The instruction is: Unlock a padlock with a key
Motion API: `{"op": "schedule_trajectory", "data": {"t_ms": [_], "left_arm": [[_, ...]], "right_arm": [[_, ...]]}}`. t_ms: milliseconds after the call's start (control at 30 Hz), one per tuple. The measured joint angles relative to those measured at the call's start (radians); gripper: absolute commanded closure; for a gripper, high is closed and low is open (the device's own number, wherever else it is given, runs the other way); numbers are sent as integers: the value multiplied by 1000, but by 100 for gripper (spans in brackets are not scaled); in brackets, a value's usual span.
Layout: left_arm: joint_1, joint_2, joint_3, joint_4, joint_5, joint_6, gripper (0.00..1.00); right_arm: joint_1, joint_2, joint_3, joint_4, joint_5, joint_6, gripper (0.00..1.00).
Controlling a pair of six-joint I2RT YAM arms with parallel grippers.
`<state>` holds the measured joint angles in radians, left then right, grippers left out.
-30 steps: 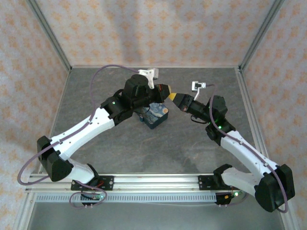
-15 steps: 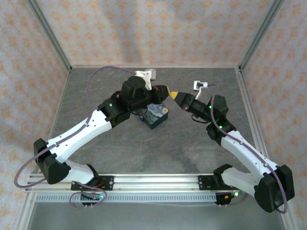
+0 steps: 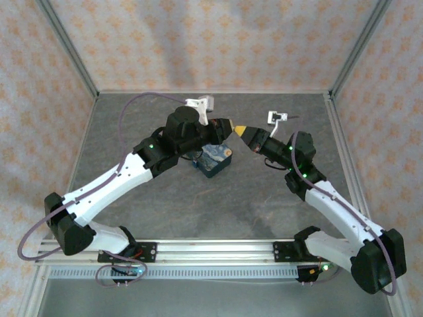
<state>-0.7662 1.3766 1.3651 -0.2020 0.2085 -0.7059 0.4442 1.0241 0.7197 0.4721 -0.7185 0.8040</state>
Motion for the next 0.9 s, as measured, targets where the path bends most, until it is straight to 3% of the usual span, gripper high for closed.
{"op": "schedule_trajectory", "data": {"t_ms": [100,300,400,500,533,667,900], "left_arm": [[0,0,0,6,1,-2,77],[0,0,0,13,12,-7,83],[0,2,0,14,16,-9,75],[0,11,0,16,20,-11,77],[0,15,0,17,20,-11,78],[0,25,0,32,23,-26,100],[0,25,1,42,23,-26,100]], "right_arm": [[0,-1,-2,14,-2,4,100],[0,-1,-11,34,-8,8,100],[0,-1,-11,40,-8,8,100],[-1,-1,-14,53,-9,16,100],[-3,-1,-14,54,-11,18,100],[-12,-1,-19,59,-15,26,100],[-23,-2,-28,71,-27,39,98]]}}
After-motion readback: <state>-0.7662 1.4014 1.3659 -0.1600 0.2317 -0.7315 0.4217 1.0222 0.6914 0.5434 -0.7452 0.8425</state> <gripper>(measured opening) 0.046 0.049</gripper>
